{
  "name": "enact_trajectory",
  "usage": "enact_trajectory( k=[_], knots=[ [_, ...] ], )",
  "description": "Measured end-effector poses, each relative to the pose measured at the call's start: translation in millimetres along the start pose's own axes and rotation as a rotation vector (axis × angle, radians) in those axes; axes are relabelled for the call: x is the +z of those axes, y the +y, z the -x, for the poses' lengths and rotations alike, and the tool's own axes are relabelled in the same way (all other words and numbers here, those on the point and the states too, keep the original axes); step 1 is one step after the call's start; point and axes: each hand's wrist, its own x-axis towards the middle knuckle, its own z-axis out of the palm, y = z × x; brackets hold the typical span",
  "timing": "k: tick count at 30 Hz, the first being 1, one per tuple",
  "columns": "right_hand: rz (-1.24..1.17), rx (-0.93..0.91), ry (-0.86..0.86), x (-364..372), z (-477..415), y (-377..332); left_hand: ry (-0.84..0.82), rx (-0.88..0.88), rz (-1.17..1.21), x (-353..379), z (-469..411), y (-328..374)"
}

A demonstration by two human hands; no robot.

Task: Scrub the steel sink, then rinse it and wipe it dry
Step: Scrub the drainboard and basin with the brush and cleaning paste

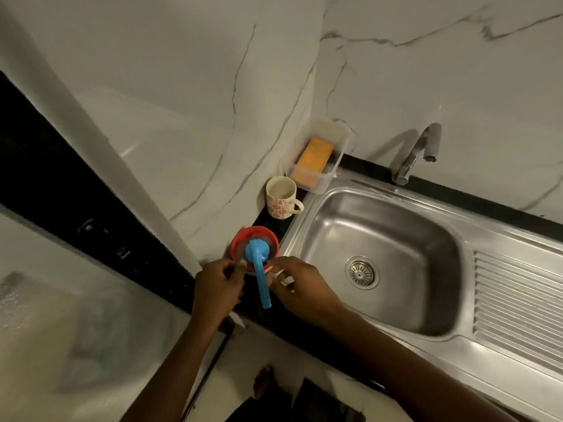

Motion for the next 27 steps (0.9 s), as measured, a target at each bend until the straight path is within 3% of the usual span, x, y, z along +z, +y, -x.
enact_trajectory(
  k=[7,18,27],
  knots=[
    [0.085,0.259,-0.067,29.0,-30.3,-3.2,-0.099,-0.18,0.06,10.2,-15.6,-14.2],
    [0.088,0.234,-0.038,23.1,-69.6,-21.9,-0.158,-0.24,0.162,10.6,-18.8,-18.3],
    [0.292,0.13,0.036,9.7,-86.7,-22.9,-0.173,-0.359,0.291,12.2,-19.0,-13.8]
  ],
)
